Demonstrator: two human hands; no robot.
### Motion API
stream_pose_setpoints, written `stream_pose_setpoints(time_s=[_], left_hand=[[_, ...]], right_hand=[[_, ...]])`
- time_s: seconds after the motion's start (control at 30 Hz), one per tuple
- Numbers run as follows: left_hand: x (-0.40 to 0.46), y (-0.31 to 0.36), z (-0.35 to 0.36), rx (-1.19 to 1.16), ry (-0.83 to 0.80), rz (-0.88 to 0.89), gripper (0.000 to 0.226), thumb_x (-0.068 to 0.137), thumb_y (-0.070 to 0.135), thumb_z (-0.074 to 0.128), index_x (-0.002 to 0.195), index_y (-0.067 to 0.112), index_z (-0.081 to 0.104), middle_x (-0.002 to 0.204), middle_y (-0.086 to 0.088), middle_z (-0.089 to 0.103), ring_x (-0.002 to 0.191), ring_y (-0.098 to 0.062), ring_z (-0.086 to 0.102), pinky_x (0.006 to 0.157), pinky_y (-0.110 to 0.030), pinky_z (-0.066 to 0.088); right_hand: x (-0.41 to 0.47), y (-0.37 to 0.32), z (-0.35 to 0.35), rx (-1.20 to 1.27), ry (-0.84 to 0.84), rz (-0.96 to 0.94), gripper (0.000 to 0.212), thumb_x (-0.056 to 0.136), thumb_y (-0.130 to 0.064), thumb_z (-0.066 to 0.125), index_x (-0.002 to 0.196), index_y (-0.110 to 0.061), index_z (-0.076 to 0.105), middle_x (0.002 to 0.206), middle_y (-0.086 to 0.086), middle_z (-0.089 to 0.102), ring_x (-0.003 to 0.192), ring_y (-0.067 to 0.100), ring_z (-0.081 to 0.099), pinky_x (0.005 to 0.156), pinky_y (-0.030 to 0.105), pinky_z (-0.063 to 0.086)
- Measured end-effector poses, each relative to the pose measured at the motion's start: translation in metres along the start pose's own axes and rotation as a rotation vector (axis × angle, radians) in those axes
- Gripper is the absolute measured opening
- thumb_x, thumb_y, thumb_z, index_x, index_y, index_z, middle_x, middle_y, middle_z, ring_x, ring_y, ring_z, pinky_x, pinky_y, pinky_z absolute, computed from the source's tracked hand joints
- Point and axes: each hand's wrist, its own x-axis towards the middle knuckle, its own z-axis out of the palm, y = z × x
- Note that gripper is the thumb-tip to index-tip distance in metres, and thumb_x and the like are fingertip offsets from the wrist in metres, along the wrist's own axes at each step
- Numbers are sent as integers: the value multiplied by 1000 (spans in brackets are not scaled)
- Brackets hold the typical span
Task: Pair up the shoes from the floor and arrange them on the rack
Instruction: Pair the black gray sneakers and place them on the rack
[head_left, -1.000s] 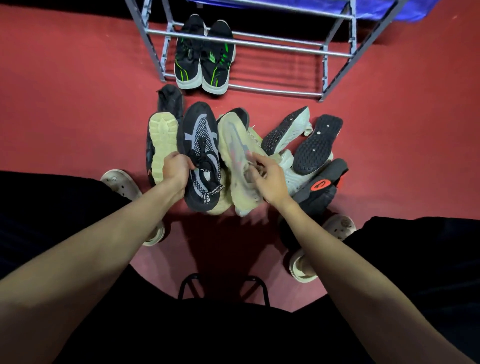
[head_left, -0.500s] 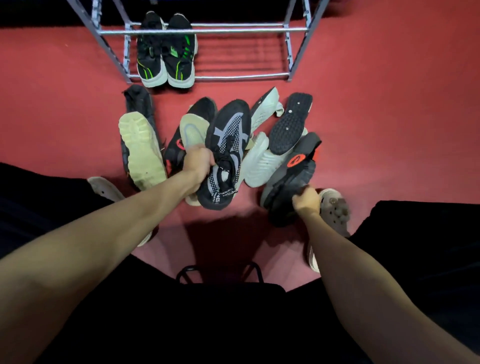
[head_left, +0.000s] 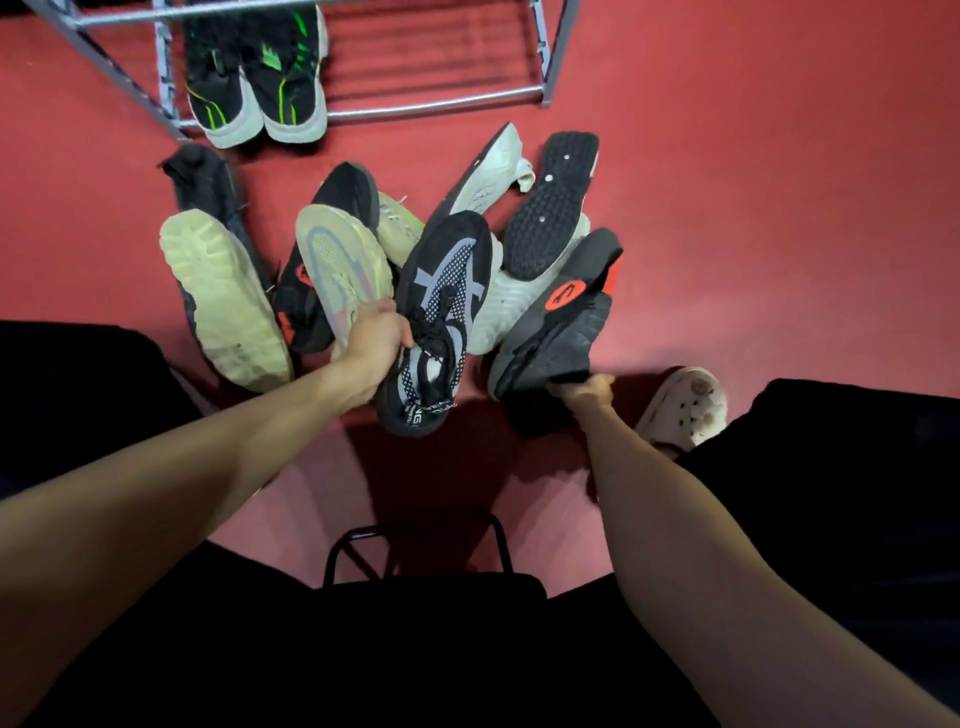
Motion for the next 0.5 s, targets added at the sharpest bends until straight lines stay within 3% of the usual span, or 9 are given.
stream_pose_setpoints(time_s=[0.07,0.13,0.27,0.37,0.5], left_hand=[[0,0,-1,-15,-1,-15,25,38,1,43,45,16,61,70,-10,62,85,-33,58,84,-47,50],[-2,5,-1,-11,1,0,25,40,0,43,49,16,60,72,-11,62,83,-33,58,82,-46,50],[-7,22,-1,20,17,63,20,50,-4,43,59,11,51,71,-8,61,77,-29,58,76,-35,49],[-10,32,-4,1,29,97,20,52,-8,40,54,11,46,55,0,60,64,-24,54,62,-28,44],[-14,37,-10,-39,34,123,20,55,-10,39,56,9,46,58,-5,58,60,-24,51,54,-24,41]], right_hand=[[-7,-1,-13,96,-114,3,39,76,-18,77,106,-3,58,93,5,60,87,20,56,64,27,47],[-17,-8,-29,102,-196,-12,20,80,-17,71,81,-11,52,72,1,53,72,16,49,54,23,37],[-37,-50,-58,48,-229,-33,23,74,-17,64,61,-11,46,32,1,40,35,15,35,39,11,27],[-45,-88,-78,245,-245,9,27,83,-15,51,60,-16,37,27,-3,33,18,6,28,28,8,27],[-74,-125,-100,425,-301,34,35,94,-18,38,60,-16,35,24,-5,32,16,2,29,23,11,29]])
